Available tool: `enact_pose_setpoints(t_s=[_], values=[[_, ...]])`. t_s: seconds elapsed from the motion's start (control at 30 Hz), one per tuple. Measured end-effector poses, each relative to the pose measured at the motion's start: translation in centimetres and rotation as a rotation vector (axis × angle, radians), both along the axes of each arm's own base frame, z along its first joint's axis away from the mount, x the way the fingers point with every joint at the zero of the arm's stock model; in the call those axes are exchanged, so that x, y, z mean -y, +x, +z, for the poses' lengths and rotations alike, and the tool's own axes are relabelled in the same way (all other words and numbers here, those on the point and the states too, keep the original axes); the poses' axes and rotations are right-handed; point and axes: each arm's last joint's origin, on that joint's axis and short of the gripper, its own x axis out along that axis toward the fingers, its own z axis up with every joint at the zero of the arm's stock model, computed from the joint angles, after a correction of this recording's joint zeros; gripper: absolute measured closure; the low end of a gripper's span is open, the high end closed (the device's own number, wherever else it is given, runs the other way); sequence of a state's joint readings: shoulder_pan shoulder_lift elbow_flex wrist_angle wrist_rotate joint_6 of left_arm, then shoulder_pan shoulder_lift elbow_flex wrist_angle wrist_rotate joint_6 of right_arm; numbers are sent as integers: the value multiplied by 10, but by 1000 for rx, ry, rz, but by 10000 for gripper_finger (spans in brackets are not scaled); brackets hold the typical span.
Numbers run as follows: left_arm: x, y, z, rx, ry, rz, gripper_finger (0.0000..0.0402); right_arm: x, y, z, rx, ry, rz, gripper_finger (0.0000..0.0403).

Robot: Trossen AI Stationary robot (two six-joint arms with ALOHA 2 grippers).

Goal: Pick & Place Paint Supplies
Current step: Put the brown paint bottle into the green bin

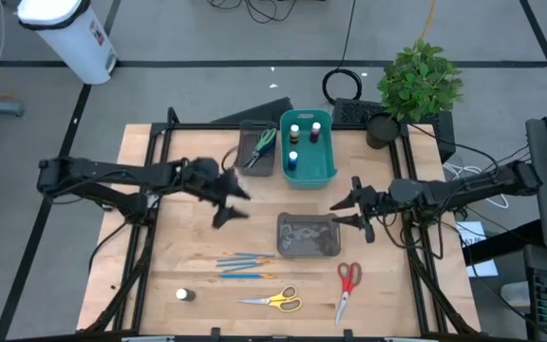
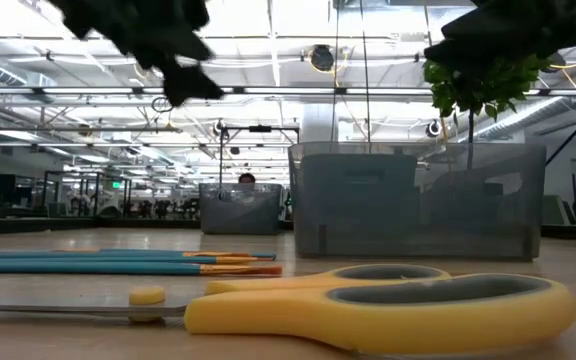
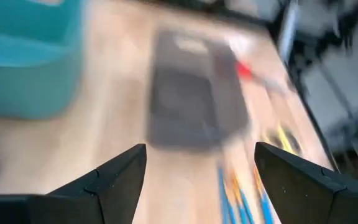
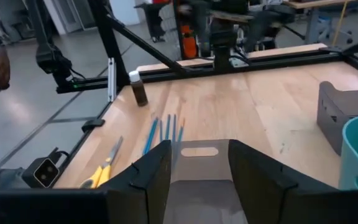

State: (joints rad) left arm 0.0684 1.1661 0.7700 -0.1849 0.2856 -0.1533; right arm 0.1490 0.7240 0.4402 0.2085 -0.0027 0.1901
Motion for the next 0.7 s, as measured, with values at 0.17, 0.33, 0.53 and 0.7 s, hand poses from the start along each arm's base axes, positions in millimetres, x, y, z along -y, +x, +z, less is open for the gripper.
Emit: enact_pose_setpoints(t_s=[0.17,0.33,0.53,0.7], values=[[50,-17,26,-218,118,-35,94,1,-2,-2,28,4,-5,255],[95,-34,33,-363,97,13,94,1,-1,1,57,8,-5,254],[136,-61,19,-579,4,68,94,1,-1,2,70,10,-5,259],[166,-78,7,-709,-72,144,94,1,-1,4,87,12,-6,259]])
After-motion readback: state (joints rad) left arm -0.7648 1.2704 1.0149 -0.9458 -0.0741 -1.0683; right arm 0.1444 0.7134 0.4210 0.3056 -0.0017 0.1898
